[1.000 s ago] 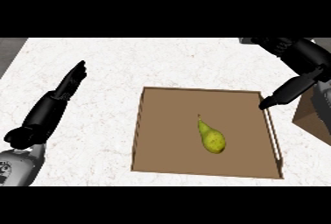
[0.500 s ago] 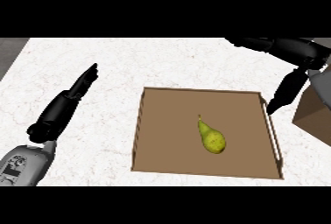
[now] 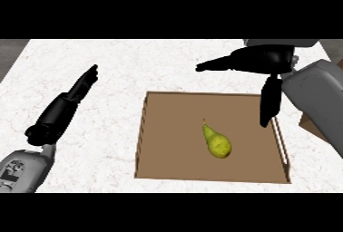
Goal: Pick the pear from the tray and place it in the cardboard box
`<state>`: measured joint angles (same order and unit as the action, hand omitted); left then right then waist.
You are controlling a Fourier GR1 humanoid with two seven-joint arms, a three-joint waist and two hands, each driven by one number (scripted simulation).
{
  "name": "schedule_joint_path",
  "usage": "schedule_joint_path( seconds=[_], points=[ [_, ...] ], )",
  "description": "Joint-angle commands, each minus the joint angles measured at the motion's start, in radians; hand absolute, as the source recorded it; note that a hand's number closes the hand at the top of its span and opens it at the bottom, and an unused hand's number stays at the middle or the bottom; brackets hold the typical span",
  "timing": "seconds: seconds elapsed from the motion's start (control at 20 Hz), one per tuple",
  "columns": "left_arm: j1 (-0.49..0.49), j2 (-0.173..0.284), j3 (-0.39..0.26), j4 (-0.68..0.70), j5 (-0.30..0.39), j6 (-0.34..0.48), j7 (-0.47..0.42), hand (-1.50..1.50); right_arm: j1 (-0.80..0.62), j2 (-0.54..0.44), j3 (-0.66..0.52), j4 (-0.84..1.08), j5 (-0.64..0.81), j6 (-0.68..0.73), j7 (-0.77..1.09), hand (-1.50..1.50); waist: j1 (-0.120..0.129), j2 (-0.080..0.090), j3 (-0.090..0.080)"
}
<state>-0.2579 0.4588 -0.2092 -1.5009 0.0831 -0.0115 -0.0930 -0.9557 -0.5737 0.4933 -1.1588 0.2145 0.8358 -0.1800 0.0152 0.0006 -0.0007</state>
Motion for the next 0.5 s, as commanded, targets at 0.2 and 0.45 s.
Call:
schedule_joint_path(
  seconds=[0.2,0.45],
  points=[
    [0.045,-0.024,0.012,0.007,-0.032,-0.020,-0.029,0.00,-0.064,0.081,0.025,-0.044,0.049,0.170,0.177,-1.50,-0.010,-0.002,0.000],
    [0.031,-0.004,0.080,0.009,-0.009,-0.063,-0.025,0.00,0.046,0.106,-0.029,-0.221,-0.009,0.246,0.369,-1.50,-0.026,-0.006,0.000]
  ],
)
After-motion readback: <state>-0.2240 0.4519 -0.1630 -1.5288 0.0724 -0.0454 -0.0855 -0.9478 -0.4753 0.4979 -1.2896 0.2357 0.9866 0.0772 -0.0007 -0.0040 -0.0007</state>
